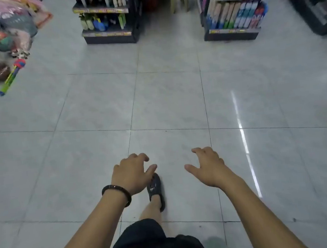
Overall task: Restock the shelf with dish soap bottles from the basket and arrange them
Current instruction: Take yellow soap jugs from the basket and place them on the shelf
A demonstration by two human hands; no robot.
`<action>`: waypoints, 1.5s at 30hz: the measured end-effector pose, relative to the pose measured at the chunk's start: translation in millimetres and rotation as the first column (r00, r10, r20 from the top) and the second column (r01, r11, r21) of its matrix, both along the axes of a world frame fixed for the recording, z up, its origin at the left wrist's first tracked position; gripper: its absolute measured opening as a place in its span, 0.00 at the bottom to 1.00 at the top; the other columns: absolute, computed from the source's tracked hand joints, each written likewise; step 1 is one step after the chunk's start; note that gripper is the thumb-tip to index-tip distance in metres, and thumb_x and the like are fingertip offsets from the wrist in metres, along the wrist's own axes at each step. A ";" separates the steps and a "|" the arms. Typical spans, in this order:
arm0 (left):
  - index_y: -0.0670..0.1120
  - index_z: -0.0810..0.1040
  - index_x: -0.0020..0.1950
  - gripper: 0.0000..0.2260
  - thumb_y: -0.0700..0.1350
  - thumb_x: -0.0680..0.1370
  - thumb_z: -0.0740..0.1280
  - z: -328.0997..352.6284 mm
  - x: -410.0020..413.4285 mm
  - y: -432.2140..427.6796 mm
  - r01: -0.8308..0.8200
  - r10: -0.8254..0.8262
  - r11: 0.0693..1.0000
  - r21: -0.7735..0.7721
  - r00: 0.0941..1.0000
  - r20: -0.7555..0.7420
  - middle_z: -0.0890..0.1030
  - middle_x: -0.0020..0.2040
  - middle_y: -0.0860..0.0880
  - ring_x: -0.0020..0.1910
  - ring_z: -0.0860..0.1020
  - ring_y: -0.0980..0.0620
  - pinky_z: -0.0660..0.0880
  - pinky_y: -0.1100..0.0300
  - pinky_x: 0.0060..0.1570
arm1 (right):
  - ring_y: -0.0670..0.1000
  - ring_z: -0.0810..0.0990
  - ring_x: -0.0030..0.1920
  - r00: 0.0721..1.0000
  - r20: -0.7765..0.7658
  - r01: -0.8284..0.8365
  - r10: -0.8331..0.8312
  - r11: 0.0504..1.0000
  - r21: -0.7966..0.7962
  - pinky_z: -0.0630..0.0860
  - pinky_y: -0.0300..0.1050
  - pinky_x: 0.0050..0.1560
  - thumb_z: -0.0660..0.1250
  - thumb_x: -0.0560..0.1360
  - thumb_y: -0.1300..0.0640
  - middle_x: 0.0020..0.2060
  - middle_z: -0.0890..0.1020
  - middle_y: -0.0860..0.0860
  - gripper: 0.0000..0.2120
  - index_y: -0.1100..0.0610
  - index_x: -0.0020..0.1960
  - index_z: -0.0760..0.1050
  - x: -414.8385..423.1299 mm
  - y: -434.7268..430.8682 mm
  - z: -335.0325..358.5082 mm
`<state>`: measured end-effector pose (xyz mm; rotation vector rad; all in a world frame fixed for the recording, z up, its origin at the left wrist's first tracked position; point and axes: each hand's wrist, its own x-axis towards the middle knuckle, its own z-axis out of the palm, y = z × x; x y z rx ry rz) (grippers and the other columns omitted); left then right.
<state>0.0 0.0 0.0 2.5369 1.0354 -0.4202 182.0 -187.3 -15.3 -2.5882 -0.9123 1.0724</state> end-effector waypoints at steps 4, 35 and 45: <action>0.58 0.76 0.67 0.20 0.66 0.81 0.60 -15.6 48.3 68.0 -0.019 0.019 0.998 -0.055 1.000 0.004 0.80 0.65 0.53 0.62 0.80 0.47 0.75 0.48 0.62 | 0.59 0.63 0.78 0.999 -0.037 -0.004 0.004 1.000 -0.021 0.65 0.58 0.77 0.62 0.80 0.33 0.79 0.60 0.52 0.37 0.46 0.83 0.57 47.5 57.7 -13.1; 0.55 0.75 0.70 0.19 0.62 0.83 0.61 8.7 569.1 441.3 0.079 -0.082 0.996 -0.041 0.994 -0.072 0.79 0.63 0.53 0.60 0.80 0.48 0.78 0.52 0.55 | 0.57 0.64 0.79 0.991 -0.037 -0.131 0.128 0.987 -0.098 0.66 0.56 0.76 0.59 0.80 0.31 0.81 0.63 0.53 0.40 0.50 0.84 0.57 573.3 436.9 -12.7; 0.57 0.76 0.68 0.18 0.62 0.82 0.62 -15.2 728.4 593.8 0.031 -0.031 0.996 -0.079 1.000 0.005 0.80 0.62 0.53 0.60 0.80 0.48 0.78 0.52 0.57 | 0.55 0.69 0.75 0.989 -0.059 -0.143 0.138 0.985 -0.095 0.72 0.55 0.72 0.61 0.80 0.32 0.77 0.67 0.51 0.36 0.48 0.82 0.61 736.7 591.3 -25.3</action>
